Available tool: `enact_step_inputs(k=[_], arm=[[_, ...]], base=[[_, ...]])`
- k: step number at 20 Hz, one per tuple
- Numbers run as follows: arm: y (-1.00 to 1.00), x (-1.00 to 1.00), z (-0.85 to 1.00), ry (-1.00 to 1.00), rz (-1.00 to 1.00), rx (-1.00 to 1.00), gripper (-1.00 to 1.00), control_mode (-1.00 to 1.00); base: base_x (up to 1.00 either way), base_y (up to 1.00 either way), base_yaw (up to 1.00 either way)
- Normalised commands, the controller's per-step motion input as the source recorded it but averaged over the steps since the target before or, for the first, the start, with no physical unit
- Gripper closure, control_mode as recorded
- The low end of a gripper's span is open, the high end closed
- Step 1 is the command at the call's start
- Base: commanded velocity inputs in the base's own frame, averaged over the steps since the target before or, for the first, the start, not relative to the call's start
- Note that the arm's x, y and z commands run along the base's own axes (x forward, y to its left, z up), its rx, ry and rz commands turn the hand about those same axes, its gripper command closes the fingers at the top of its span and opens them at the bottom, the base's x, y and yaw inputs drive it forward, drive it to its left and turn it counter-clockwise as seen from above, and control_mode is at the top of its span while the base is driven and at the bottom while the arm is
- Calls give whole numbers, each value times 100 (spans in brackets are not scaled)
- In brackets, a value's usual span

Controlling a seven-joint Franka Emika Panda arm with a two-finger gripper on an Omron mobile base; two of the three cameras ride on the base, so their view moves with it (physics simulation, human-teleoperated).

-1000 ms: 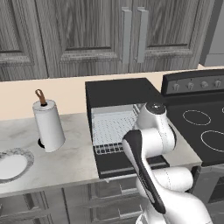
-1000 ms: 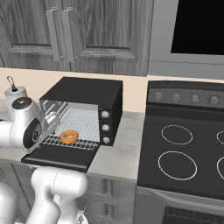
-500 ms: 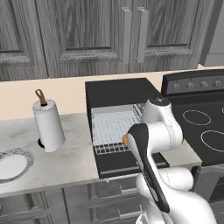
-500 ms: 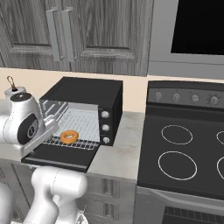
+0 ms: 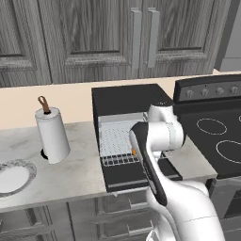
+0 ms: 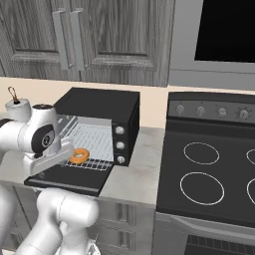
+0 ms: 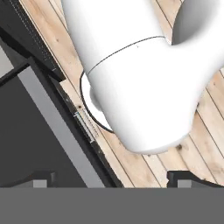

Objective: Pick up the bagel from the plate, place it on the toaster oven rack, close the door, and set the timer.

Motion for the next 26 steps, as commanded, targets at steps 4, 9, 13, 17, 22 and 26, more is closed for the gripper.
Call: enact_step_inputs(k=[4, 9, 13, 17, 22, 26], arm=[[0, -5, -57, -1, -12, 0, -100, -100], [0, 2, -47, -5, -12, 0, -100, -100], [0, 28, -23, -2, -10, 0, -100, -100], [0, 45, -13, 0, -9, 0, -100, -100], [0, 49, -11, 0, -9, 0, -100, -100], [0, 51, -14, 0, -9, 0, -100, -100]], base=[[0, 0, 0], [0, 0, 0], [0, 0, 0], [0, 0, 0], [0, 0, 0], [0, 0, 0]])
